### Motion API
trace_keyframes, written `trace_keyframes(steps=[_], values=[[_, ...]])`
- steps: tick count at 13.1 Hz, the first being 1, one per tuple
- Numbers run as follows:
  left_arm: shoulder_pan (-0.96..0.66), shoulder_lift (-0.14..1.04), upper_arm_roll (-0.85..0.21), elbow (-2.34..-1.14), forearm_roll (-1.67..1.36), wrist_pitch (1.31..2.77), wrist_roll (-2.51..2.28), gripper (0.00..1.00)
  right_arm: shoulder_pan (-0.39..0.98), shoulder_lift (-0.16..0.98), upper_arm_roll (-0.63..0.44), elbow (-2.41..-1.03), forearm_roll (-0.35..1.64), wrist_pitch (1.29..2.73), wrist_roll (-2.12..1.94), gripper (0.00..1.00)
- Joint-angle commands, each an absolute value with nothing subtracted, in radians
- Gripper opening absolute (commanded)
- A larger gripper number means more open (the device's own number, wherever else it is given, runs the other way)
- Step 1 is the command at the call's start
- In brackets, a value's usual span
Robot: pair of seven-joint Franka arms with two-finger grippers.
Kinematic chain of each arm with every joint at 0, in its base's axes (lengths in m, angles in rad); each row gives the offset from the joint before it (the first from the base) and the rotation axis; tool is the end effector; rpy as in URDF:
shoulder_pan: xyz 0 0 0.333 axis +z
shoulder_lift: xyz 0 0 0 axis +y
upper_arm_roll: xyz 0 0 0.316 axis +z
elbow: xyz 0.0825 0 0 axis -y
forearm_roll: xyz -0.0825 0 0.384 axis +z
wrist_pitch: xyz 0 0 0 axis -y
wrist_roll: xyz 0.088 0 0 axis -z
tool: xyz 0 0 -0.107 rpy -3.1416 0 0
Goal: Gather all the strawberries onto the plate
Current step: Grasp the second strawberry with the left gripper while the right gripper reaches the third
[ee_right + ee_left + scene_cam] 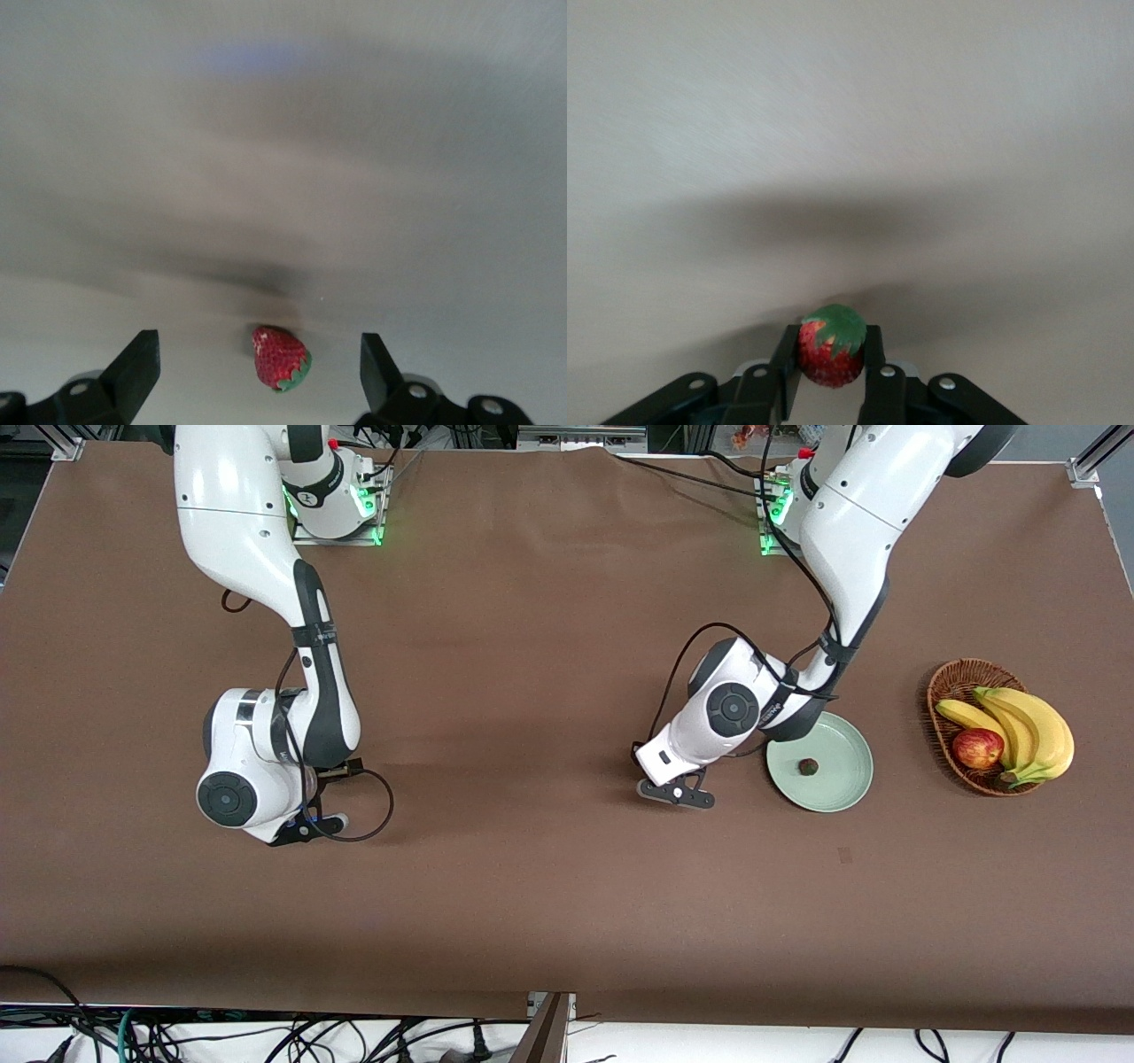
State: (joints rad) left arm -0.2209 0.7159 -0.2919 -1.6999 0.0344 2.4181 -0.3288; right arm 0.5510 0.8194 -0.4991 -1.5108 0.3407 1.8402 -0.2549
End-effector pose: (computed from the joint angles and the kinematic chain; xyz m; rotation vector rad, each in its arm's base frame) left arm 0.6006 -0.3148 0.1949 2.9695 -0.2056 -0.0579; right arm 0.6554 0.1052 0.1936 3.0312 0.3291 -0.5940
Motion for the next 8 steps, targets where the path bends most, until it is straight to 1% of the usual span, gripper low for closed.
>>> trace_keyframes(steps=[1,3,5,7,8], values=[[-0.152,0.603,-0.290,-1.712,0.031,2.233,-0.331,0.18,0.552,0.787,-0.500,-1.600,0.399,1.850,-0.288,1.00],[-0.083,0.555,-0.288,-1.712,0.044,2.098,-0.255,0.18,0.552,0.787,-0.500,-1.617,0.399,1.847,-0.288,1.00],[0.003,0.545,-0.288,-1.723,0.090,2.007,-0.154,0.19,0.552,0.787,-0.500,-1.624,0.399,1.845,-0.290,1.00],[0.099,0.540,-0.291,-1.741,0.135,1.990,-0.041,0.19,0.551,0.785,-0.502,-1.628,0.399,1.839,-0.305,1.00],[0.119,0.540,-0.288,-1.781,0.150,1.993,0.012,0.23,0.548,0.785,-0.505,-1.631,0.399,1.841,-0.307,0.98]])
